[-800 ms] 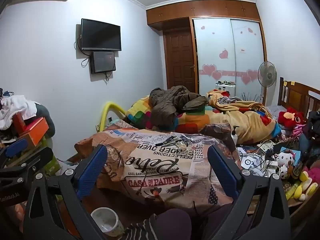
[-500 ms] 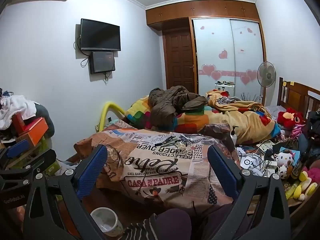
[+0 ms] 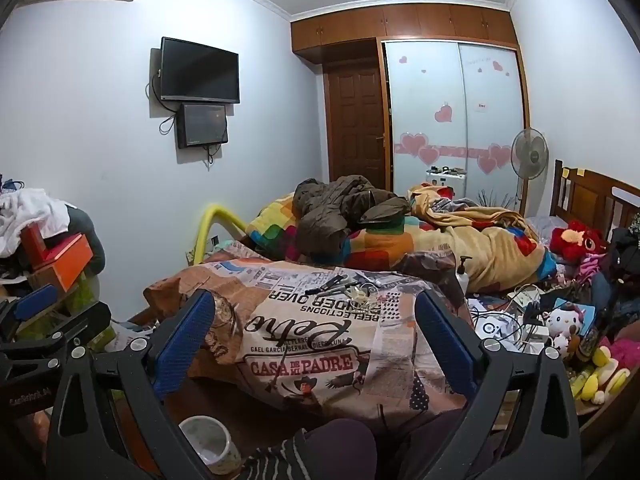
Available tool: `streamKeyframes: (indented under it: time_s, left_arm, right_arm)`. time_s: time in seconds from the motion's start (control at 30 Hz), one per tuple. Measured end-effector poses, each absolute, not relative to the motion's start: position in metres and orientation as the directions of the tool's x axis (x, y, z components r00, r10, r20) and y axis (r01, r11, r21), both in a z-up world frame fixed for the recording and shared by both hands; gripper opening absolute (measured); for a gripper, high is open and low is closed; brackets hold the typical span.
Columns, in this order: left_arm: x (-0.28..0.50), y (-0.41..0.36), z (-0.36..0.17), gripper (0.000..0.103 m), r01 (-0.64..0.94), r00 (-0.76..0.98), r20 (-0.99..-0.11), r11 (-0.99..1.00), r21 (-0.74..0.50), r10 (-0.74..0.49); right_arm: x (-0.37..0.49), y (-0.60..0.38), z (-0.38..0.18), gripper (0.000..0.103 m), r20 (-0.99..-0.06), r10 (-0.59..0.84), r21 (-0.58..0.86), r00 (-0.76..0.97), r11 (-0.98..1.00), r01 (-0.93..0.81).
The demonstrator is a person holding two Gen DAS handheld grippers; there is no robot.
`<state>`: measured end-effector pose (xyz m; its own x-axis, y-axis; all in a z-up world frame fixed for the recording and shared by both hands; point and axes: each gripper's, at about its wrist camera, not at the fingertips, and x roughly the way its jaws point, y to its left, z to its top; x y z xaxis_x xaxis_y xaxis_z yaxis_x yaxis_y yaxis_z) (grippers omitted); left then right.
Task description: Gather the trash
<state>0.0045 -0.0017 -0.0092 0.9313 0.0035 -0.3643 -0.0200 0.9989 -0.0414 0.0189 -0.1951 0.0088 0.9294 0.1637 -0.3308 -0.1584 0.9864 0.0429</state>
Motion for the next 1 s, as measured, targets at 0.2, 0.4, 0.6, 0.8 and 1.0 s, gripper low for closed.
streamKeyframes:
  time_s: [0.2,0.4,0.6,0.8,1.0]
  left_arm:
    - [0.003,-0.004,-0.012,0.103,-0.023,0.933,-0.361,0.999,-0.034,0.009]
    - [0.003,0.002,-0.009,0.103,-0.032,0.932,-0.361,0.998,-0.045,0.014]
    - [0.001,0.006,-0.008,0.103,-0.042,0.932,-0.361,0.998,-0.056,0.019]
    - [0.001,0.006,-0.007,0.103,-0.046,0.932,-0.362,0.997,-0.061,0.021]
    - [0.001,0.010,-0.007,0.103,-0.052,0.930,-0.366,0.996,-0.071,0.022]
  right_arm:
    - [0.017,-0.193,0.009,0.100,-0.332,0.183,0.054,0.925,0.983,-0.175]
    - [0.015,-0.186,0.009,0.100,-0.336,0.209,0.048,0.918,0.978,-0.205]
    - [0.013,-0.179,0.008,0.100,-0.337,0.224,0.035,0.915,0.974,-0.226]
    - [0.015,-0.180,0.007,0.100,-0.345,0.232,0.042,0.909,0.972,-0.232]
    - [0.014,-0.176,0.004,0.100,-0.350,0.237,0.042,0.906,0.970,-0.238]
